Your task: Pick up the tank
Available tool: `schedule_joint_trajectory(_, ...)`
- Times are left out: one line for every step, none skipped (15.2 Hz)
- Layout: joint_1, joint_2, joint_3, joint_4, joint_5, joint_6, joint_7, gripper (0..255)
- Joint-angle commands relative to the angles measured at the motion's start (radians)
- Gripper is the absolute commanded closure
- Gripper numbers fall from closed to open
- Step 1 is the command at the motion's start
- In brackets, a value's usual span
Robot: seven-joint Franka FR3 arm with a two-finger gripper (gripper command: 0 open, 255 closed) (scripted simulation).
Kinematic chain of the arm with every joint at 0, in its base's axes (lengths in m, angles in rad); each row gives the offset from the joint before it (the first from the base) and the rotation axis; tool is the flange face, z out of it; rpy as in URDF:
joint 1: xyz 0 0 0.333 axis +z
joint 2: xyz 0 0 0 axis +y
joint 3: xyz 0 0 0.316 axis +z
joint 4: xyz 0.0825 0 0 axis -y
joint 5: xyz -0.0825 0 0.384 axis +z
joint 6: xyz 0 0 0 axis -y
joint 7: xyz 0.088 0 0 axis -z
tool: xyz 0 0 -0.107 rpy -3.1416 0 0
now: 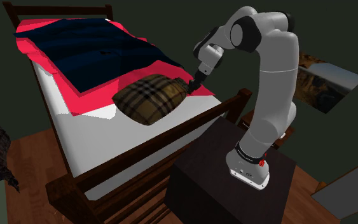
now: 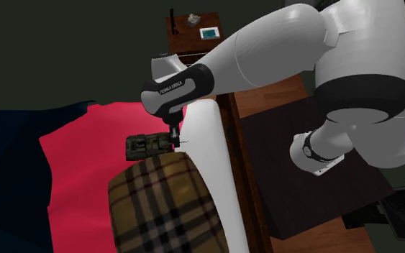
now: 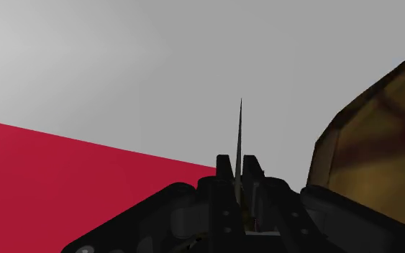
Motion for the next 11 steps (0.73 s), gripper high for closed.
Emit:
schedule_joint_trajectory(0.000,0.002,0.000,0.001,0.000,0.001,0.000,255)
schedule_joint_trajectory(0.000,0.001,0.000,0.000,0.000,0.002,0.000,255)
schedule_joint_trajectory(0.000,0.002,0.000,0.001,0.000,0.001,0.000,255)
schedule_joint_trajectory(0.000,0.002,0.000,0.002,0.000,0.001,0.001,255)
schedule_joint_trajectory(0.000,0.002,0.001,0.002,0.001,0.001,0.001,255)
schedule_joint_trajectory(0.001,-0.002,-0.001,-0.004,0.000,0.003,-0.001,255)
schedule_joint_trajectory(0.004,-0.013,-0.005,-0.006,-0.009,-0.003,0.008,255)
schedule_joint_trajectory(0.007,-0.024,-0.009,-0.007,-0.017,-0.008,0.016,255)
schedule_joint_trajectory(0.009,-0.035,-0.013,-0.008,-0.026,-0.014,0.024,255)
schedule_joint_trajectory(0.012,-0.046,-0.017,-0.009,-0.034,-0.020,0.033,255)
schedule_joint_trajectory(0.015,-0.057,-0.021,-0.009,-0.043,-0.026,0.041,255)
